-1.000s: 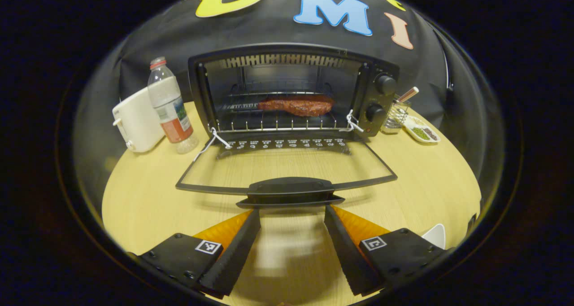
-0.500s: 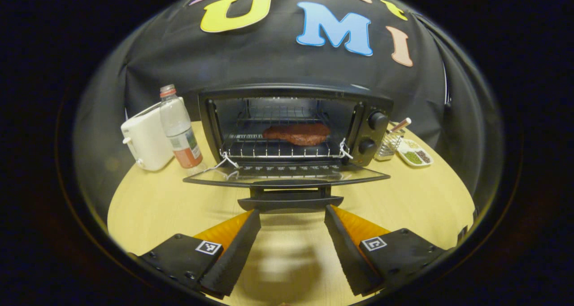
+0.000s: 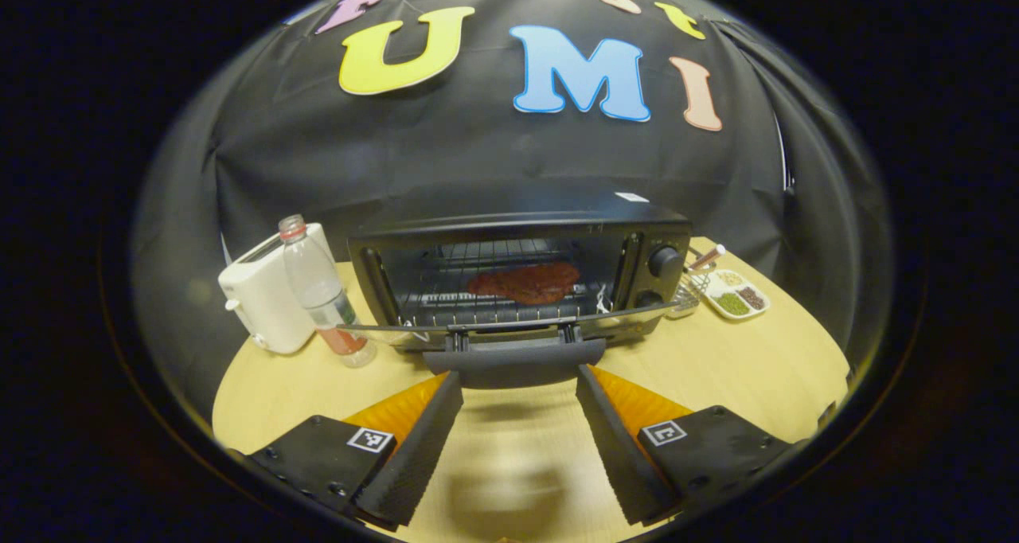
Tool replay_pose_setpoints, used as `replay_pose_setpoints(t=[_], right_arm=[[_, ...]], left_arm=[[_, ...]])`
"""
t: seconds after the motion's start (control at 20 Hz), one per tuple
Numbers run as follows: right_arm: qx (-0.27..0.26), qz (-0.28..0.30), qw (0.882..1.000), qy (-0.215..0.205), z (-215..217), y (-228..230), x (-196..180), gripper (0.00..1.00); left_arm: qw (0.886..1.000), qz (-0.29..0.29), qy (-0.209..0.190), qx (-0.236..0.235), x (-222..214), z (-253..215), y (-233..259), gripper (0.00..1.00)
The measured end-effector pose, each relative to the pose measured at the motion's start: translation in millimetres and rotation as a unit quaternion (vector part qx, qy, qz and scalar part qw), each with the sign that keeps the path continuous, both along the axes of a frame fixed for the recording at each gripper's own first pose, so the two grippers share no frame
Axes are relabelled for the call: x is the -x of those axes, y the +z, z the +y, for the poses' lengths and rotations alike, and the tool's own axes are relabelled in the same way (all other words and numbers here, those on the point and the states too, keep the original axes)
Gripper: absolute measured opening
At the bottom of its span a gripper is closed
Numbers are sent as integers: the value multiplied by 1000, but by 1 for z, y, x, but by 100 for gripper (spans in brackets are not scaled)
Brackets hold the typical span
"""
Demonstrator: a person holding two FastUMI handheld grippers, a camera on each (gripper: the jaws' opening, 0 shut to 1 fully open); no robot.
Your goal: Open the electric oven with the left hand, put the food in, and close the electric oven.
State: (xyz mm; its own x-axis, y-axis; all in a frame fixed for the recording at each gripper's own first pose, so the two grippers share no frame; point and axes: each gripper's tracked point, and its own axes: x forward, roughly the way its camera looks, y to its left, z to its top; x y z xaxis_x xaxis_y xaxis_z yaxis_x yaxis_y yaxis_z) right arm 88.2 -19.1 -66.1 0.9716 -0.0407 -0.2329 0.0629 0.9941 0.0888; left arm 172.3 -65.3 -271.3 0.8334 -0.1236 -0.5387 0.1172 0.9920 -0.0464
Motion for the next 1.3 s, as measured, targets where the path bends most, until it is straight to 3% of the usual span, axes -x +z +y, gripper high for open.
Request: replay_pose_setpoints(t=[0.35,0.6,0.95,1.1,1.2,1.3], right_arm=[[7,-2,1000,-2,6,4,-2,97],[5,-15,1000,2,11,14,-3,97],[7,-49,998,44,6,37,4,98],[5,-60,997,57,-9,44,24,98],[5,-65,996,67,-18,46,31,98],[4,-70,995,76,-26,49,40,98]], left_arm=[[999,-42,-1,0,-32,-1,22,98],[995,-98,-15,8,-28,-3,62,100],[985,-173,24,14,29,0,152,99],[978,-207,39,13,60,-4,190,100],[974,-219,58,12,81,-2,208,91],[970,-232,73,12,103,-2,225,91]])
